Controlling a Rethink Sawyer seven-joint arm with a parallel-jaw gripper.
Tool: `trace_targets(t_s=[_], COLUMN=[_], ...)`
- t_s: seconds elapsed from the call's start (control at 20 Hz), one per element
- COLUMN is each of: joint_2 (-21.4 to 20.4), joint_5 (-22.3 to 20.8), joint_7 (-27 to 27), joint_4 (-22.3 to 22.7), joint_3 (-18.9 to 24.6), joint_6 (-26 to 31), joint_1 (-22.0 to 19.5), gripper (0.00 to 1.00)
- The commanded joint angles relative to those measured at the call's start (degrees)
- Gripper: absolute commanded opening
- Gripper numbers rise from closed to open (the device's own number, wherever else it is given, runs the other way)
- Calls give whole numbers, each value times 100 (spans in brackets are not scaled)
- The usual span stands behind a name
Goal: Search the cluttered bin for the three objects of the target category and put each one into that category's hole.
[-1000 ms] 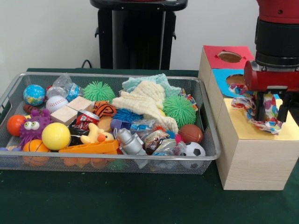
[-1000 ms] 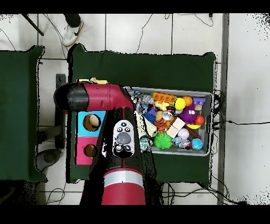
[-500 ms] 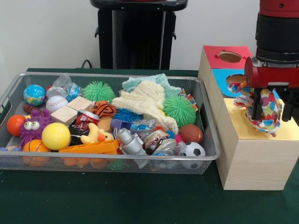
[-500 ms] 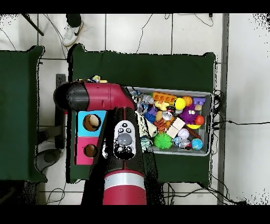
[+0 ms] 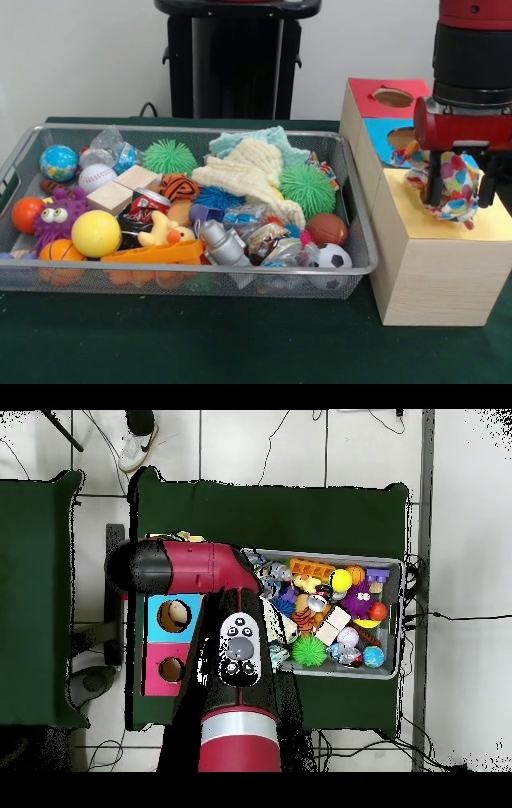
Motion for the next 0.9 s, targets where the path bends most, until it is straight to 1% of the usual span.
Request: trace_targets(t_s=[0.05,0.2,0.25,0.55,0.65,0.9], joint_2=[63,67,68,87,108,111], joint_5=[6,7,5,-9,10,19], joint_7=[618,605,603,692,667,720], joint_4=[579,604,612,570,520,569], joint_3=[389,410,413,327,340,350], joint_6=[-173,-189,-194,-199,-89,-215], joint_1=[-250,-267,-270,-190,-197,-188], gripper=[100,100,0,0,0,0])
